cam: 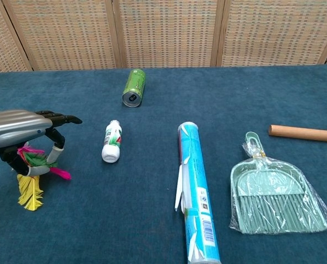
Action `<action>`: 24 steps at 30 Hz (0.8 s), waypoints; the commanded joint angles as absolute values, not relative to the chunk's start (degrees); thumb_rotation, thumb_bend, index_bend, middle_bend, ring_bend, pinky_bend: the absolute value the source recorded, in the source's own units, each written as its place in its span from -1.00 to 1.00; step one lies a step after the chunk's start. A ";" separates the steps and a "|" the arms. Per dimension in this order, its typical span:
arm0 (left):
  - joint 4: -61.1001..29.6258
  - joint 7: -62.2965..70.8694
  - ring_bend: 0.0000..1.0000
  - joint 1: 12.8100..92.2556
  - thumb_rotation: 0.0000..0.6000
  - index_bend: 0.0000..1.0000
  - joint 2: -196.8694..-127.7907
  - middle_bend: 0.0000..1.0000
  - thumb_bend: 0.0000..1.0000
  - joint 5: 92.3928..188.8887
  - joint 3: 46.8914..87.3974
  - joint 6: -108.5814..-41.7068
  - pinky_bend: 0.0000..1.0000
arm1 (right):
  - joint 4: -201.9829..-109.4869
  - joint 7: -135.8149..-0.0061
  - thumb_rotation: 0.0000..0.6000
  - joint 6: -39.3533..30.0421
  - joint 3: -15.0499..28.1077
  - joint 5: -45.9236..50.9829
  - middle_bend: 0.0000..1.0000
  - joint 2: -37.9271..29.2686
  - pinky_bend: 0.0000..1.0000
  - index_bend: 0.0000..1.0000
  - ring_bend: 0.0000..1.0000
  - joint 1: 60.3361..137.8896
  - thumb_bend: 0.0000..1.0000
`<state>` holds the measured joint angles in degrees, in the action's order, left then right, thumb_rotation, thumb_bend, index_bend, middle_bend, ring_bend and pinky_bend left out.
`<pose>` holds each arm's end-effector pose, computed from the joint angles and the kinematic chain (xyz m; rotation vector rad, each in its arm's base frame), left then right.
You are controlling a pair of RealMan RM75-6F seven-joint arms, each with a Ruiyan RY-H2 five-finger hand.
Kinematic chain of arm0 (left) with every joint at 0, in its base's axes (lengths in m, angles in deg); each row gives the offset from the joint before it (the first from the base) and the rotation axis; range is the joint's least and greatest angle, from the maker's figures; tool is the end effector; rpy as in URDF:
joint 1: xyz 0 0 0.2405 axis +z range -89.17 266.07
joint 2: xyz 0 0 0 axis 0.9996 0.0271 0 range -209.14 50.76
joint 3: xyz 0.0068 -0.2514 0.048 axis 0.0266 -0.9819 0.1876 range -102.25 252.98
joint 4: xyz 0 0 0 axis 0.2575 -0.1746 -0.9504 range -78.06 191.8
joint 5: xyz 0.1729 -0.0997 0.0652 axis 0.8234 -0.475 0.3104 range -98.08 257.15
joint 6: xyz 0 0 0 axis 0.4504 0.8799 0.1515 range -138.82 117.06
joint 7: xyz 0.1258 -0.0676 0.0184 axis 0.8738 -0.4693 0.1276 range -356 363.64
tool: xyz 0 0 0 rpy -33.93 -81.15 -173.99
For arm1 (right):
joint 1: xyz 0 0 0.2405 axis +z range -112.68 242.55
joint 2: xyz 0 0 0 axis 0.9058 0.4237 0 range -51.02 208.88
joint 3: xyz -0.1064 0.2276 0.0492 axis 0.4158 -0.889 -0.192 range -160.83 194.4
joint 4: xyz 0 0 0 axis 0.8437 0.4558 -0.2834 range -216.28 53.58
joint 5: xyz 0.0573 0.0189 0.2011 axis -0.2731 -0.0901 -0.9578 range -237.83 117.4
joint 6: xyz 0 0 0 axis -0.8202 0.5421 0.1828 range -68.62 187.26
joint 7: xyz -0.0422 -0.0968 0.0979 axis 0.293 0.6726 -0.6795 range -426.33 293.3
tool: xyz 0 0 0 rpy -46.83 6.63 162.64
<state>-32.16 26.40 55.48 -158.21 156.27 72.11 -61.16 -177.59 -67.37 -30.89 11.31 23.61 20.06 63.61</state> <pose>-0.2152 0.2882 0.0056 -2.0770 -0.8009 -0.6626 -0.3174 -0.1552 0.2019 1.2274 -0.8670 0.8870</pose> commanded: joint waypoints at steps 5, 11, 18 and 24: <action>-32.51 28.08 -1.00 54.99 1.00 0.35 -158.54 -1.00 -0.22 154.87 72.47 -61.67 -1.00 | -177.55 -67.65 1.00 -30.97 11.28 23.59 -1.00 20.13 -1.00 -1.00 -1.00 63.57 -1.00; -33.04 28.32 -1.00 54.75 1.00 0.37 -158.15 -1.00 -0.15 154.03 72.63 -62.32 -1.00 | -177.56 -67.70 1.00 -30.91 11.31 23.63 -1.00 20.14 -1.00 -1.00 -1.00 63.59 -1.00; -33.52 28.38 -1.00 54.61 1.00 0.37 -157.12 -1.00 -0.01 153.28 72.79 -62.85 -1.00 | -177.67 -67.69 1.00 -30.72 11.41 23.72 -1.00 20.16 -1.00 -1.00 -1.00 63.66 -1.00; -35.98 26.59 -1.00 55.09 1.00 0.37 -154.49 -1.00 0.01 153.66 72.61 -64.58 -1.00 | -177.73 -67.99 1.00 -30.91 11.31 23.62 -1.00 20.30 -1.00 -1.00 -1.00 63.58 -1.00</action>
<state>-35.31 27.21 54.88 -155.17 153.44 72.75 -64.04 -177.72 -67.98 -30.89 11.33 23.62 20.29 63.58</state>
